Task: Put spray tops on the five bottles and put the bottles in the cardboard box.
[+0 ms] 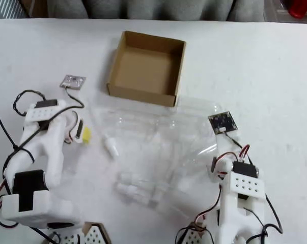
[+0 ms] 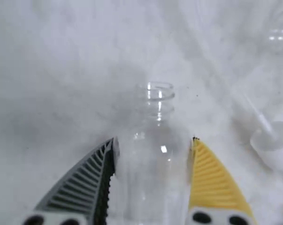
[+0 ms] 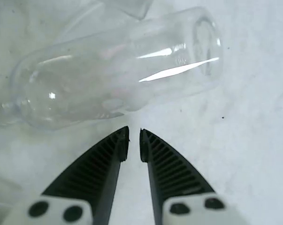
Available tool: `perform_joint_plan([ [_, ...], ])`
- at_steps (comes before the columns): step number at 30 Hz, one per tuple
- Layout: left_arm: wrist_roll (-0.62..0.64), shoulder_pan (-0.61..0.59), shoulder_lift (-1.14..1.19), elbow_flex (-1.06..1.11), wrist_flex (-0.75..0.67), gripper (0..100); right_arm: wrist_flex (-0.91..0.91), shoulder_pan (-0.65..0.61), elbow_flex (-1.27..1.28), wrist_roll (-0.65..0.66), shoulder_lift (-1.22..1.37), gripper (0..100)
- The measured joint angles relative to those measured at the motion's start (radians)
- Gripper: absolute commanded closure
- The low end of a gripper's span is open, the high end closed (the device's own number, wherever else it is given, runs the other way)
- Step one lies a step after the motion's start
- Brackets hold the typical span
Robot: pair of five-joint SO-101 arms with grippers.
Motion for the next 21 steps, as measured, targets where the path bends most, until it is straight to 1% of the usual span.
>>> perform_joint_plan([
  [6,0.023,0.0,0.0,0.0,0.0,97,0.02,0.002,-0.029,-0.052,-0.003,98.3],
  [9,0.026,-0.002,0.0,0.0,0.0,97,0.121,0.0,-0.146,-0.069,-0.003,98.3],
  [12,0.026,-0.008,0.0,0.0,0.0,97,0.233,-0.012,-0.315,-0.127,-0.002,98.3],
  [14,0.026,-0.008,0.0,0.0,0.0,97,0.296,-0.046,-0.425,-0.167,0.003,98.3],
  [17,0.026,-0.008,0.0,0.0,0.0,97,0.381,-0.132,-0.571,-0.236,0.055,98.3],
  [21,0.026,-0.008,0.0,0.0,-0.014,97,0.413,-0.244,-0.717,-0.341,0.199,98.3],
])
